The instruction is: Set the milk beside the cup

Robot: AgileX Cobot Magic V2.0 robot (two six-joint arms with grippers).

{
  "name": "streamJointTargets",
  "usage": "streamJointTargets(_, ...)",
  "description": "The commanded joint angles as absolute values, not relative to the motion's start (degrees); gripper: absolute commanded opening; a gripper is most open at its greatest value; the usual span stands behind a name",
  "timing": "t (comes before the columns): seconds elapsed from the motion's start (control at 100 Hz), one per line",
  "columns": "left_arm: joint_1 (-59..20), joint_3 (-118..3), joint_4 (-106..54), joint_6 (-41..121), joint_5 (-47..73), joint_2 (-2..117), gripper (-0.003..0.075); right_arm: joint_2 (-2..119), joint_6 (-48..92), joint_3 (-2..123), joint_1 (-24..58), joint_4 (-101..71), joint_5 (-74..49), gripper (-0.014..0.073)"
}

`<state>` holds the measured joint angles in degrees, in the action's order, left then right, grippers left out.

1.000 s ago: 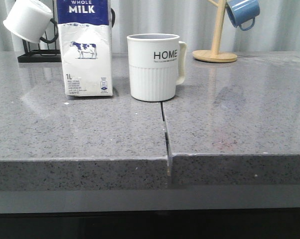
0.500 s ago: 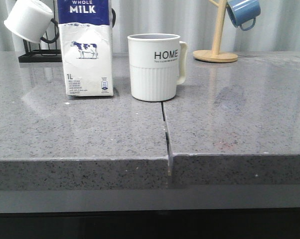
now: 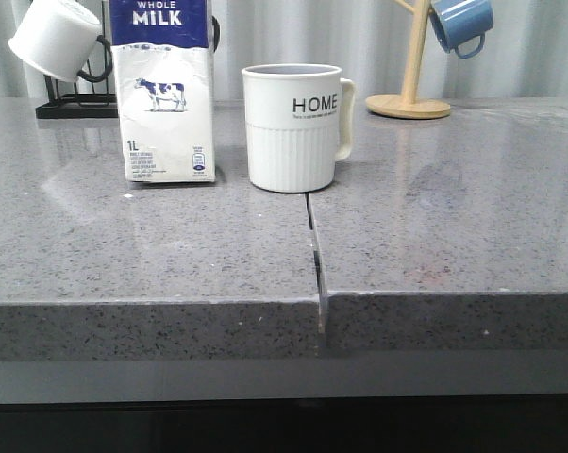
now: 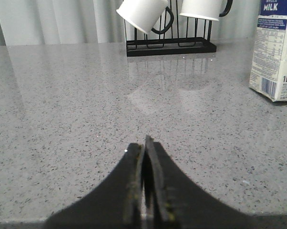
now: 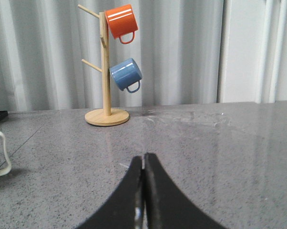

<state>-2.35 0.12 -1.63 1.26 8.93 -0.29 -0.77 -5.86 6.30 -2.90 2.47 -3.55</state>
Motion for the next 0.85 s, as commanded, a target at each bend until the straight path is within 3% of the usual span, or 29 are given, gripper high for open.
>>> streamJointTargets(0.0, -2.2, 2.5, -2.3, 1.3, 4.6, -2.2, -0.002, -1.6, -5.6, 3.7, -2.7, 1.1, 4.3, -0.0066)
streamJointTargets(0.22, -2.2, 2.5, -2.3, 1.3, 4.6, -2.2, -0.002, -1.8, -5.6, -0.6, 1.9, 1.3, 0.0, -0.0066)
streamJointTargets(0.84, -2.2, 2.5, -2.3, 1.3, 4.6, -2.2, -0.0021, -1.8, -5.5, -0.6, 2.0, 1.3, 2.3, -0.0066)
